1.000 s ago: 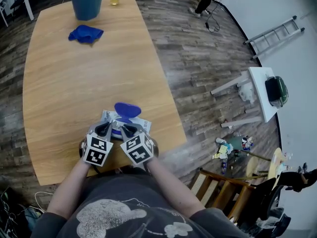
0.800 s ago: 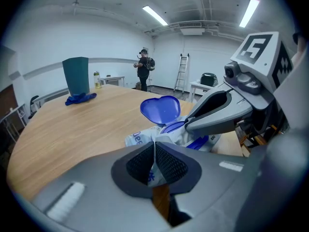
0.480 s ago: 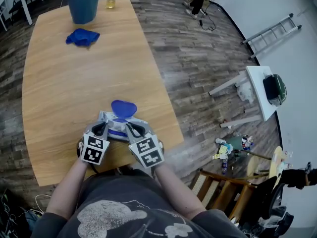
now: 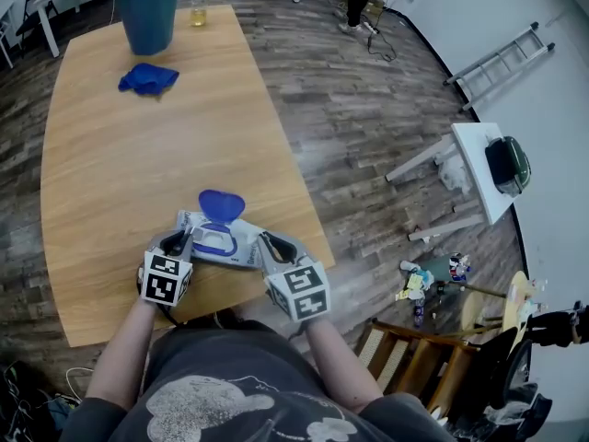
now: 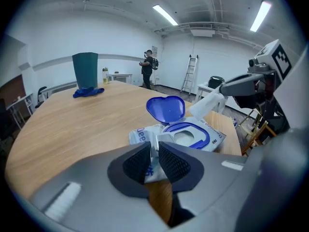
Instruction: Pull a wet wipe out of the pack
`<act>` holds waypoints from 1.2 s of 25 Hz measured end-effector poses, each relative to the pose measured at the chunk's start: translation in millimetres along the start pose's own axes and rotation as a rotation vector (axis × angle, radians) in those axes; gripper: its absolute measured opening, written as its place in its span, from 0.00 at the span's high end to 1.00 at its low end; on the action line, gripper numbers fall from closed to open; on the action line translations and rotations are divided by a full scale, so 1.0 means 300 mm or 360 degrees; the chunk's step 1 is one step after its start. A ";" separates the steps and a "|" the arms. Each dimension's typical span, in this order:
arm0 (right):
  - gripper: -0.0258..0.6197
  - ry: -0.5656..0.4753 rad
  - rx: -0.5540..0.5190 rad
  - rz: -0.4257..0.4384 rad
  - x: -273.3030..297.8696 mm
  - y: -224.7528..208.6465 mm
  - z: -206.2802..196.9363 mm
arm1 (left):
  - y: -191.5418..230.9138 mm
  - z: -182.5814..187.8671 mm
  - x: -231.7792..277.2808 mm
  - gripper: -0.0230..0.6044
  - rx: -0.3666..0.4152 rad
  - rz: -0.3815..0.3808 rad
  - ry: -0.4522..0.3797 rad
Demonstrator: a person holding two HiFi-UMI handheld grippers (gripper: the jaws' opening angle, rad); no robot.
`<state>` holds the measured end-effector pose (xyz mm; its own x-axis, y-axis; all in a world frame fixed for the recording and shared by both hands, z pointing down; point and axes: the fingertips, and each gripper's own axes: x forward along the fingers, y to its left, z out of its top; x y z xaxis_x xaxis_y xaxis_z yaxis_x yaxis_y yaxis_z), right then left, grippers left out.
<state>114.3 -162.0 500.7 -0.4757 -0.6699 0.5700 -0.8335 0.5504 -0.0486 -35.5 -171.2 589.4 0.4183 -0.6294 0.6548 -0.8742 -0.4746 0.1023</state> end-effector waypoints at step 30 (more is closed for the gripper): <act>0.94 -0.0267 0.0186 -0.0070 -0.160 0.025 -0.010 | -0.082 -0.006 -0.460 0.93 -0.0397 0.0017 -0.0421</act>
<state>131.7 -124.3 475.4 -0.4701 -0.7710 0.4295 -0.8767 0.4639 -0.1269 -72.1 -71.7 497.8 0.4298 -0.7863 0.4438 -0.8984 -0.3232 0.2973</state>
